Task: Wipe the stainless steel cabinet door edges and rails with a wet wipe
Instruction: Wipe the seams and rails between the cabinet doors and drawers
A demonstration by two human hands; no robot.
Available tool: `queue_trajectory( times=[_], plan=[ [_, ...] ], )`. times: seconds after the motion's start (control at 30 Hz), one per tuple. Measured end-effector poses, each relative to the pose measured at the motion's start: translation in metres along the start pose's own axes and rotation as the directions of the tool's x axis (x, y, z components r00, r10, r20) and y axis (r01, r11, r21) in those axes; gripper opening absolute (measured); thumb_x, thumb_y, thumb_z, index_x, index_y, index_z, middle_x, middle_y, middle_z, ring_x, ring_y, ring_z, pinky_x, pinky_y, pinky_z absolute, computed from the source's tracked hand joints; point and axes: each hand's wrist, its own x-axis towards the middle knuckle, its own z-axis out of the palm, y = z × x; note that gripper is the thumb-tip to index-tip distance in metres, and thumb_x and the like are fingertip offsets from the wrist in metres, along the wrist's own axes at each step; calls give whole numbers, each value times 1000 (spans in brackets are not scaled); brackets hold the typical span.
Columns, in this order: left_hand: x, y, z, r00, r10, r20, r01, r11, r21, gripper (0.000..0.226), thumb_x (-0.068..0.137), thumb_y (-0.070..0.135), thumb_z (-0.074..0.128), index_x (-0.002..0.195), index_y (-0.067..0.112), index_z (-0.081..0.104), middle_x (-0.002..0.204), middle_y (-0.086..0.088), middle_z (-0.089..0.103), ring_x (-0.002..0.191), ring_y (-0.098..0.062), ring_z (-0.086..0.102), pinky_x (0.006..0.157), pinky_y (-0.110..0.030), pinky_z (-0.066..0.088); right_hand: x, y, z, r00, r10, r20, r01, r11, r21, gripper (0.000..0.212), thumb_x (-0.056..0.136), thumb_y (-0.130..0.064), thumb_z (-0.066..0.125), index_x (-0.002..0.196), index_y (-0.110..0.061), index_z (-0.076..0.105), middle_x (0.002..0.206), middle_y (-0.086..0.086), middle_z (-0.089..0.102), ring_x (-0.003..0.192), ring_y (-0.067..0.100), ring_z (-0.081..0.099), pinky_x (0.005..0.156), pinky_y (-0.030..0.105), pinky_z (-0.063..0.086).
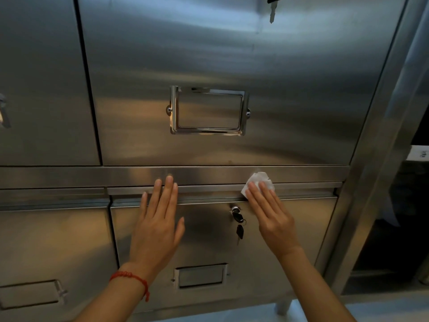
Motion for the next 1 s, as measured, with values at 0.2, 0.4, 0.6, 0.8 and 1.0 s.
queue_trajectory(
  times=[0.2, 0.4, 0.6, 0.8, 1.0],
  plan=[
    [0, 1, 0, 1000, -3, -4, 3, 1000, 9, 64, 84, 31, 36, 138, -4, 36, 148, -18, 27, 138, -30, 21, 111, -46, 16, 0, 2, 3, 1000, -13, -7, 13, 1000, 1, 41, 101, 4, 24, 126, 0, 56, 136, 15, 49, 126, 32, 47, 104, 44, 42],
    [0, -2, 1, 1000, 9, 3, -9, 1000, 15, 64, 85, 31, 35, 139, -2, 34, 149, -17, 25, 138, -29, 20, 113, -44, 12, -4, -3, 6, 999, 40, -20, -40, 999, 0, 38, 100, 5, 26, 128, 0, 52, 135, 17, 51, 126, 33, 48, 105, 44, 39],
    [0, -2, 0, 1000, 15, 9, -15, 1000, 19, 64, 84, 31, 35, 138, -3, 35, 149, -17, 26, 138, -29, 20, 112, -45, 15, -8, 5, 3, 999, 42, -12, -42, 999, -9, 39, 100, 5, 26, 128, 0, 53, 137, 15, 48, 127, 32, 47, 106, 43, 39],
    [0, -3, -1, 1000, 20, 21, -20, 1000, 23, 65, 84, 31, 36, 139, -3, 34, 149, -17, 26, 138, -29, 20, 112, -44, 13, -4, -7, 6, 995, 83, -46, -84, 996, -21, 37, 93, 8, 36, 125, 2, 56, 133, 17, 52, 124, 33, 49, 106, 42, 38],
    [0, -4, -2, 999, 16, 34, -16, 1000, 22, 66, 84, 32, 35, 140, -2, 32, 149, -16, 24, 139, -28, 18, 113, -43, 11, -15, 10, 1, 994, 111, -24, -112, 993, -41, 36, 96, 6, 34, 126, 0, 54, 134, 16, 50, 127, 30, 45, 107, 42, 38]
  ],
)
